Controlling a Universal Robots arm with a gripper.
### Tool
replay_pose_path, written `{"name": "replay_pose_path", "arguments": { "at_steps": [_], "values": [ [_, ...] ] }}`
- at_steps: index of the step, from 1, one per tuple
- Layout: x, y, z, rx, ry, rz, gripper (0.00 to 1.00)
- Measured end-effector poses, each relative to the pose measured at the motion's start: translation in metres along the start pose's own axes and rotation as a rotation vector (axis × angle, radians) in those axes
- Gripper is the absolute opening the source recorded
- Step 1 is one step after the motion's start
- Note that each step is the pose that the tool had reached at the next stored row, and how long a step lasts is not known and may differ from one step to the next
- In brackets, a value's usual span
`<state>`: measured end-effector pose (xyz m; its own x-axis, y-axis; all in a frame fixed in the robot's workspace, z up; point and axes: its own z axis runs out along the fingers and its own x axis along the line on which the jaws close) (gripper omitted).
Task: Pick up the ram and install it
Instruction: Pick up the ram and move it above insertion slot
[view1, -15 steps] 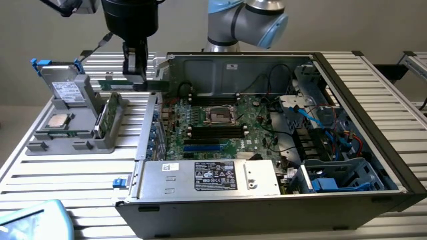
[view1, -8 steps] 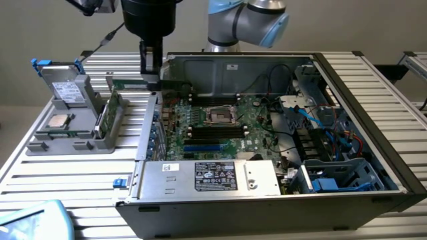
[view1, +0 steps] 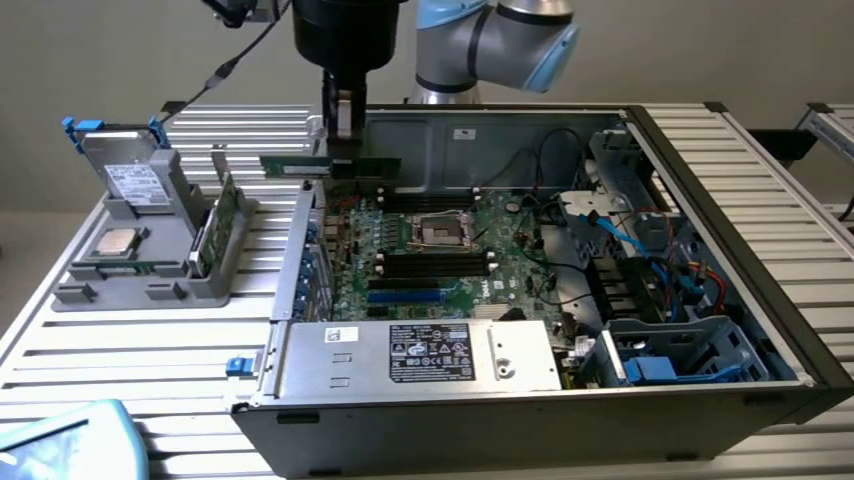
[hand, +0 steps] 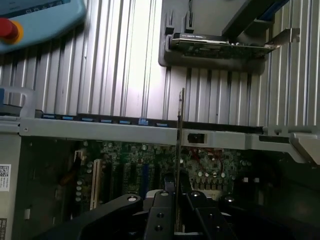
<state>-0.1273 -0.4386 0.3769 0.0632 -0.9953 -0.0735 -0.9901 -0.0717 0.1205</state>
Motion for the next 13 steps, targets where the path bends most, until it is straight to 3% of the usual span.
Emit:
{"name": "replay_pose_path", "arguments": {
  "at_steps": [13],
  "values": [
    [0.004, -0.0577, -0.0094, -0.0002, 0.0001, -0.002, 0.14]
  ]
}}
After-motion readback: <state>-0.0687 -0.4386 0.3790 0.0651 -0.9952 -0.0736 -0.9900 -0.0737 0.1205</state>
